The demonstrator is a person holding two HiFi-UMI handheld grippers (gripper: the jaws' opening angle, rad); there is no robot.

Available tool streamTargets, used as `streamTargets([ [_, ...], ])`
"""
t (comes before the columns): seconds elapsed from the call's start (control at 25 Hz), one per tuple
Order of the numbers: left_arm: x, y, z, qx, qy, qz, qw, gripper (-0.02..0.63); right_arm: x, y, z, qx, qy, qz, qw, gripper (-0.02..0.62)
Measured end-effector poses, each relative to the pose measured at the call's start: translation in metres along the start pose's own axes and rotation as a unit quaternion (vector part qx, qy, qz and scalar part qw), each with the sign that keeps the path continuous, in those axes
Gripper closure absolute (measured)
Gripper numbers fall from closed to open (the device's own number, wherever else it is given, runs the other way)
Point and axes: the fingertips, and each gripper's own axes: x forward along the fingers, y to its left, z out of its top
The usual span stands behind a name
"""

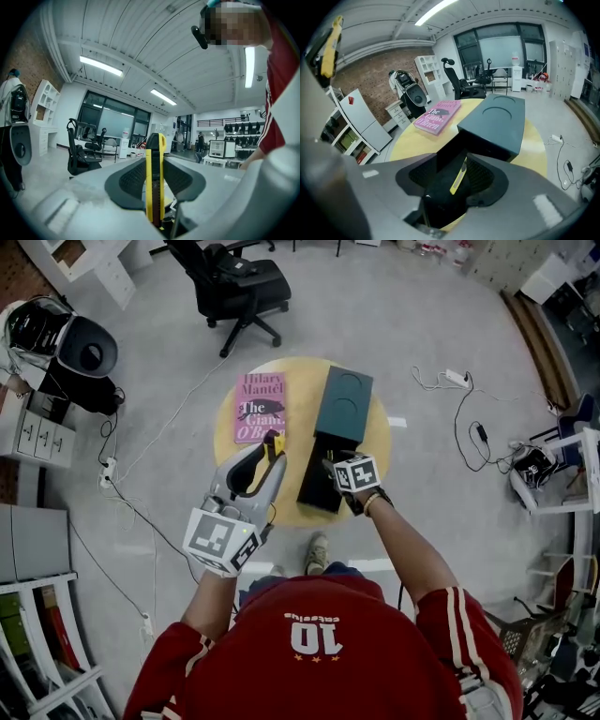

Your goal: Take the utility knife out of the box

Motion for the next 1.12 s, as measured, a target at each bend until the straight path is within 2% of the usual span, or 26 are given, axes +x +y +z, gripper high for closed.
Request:
streamTargets([
  [0.28, 0.006, 0.009, -0.012, -0.016, 0.012, 0.012, 0.9997, 0.479, 0.034, -0.014, -0.017, -0.011, 0.056, -0.008, 0.998, 0.411],
  [0.72, 0.005, 0.014, -0.029, -0.03, 0.036, 0.019, 0.9987, 0.479, 0.052, -0.024, -0.029, -0.027, 0.129, -0.021, 0.991, 0.435],
  [0.96, 0.004, 0.013, -0.031, -0.033, 0.041, 0.016, 0.9985, 0.479, 0.054, -0.019, -0.038, -0.083, 0.176, -0.038, 0.98, 0.443],
  [1.12, 0.001, 0.015, -0.032, -0.035, 0.044, 0.018, 0.9983, 0.479, 0.06, -0.011, -0.046, -0.163, 0.195, -0.04, 0.966, 0.454],
])
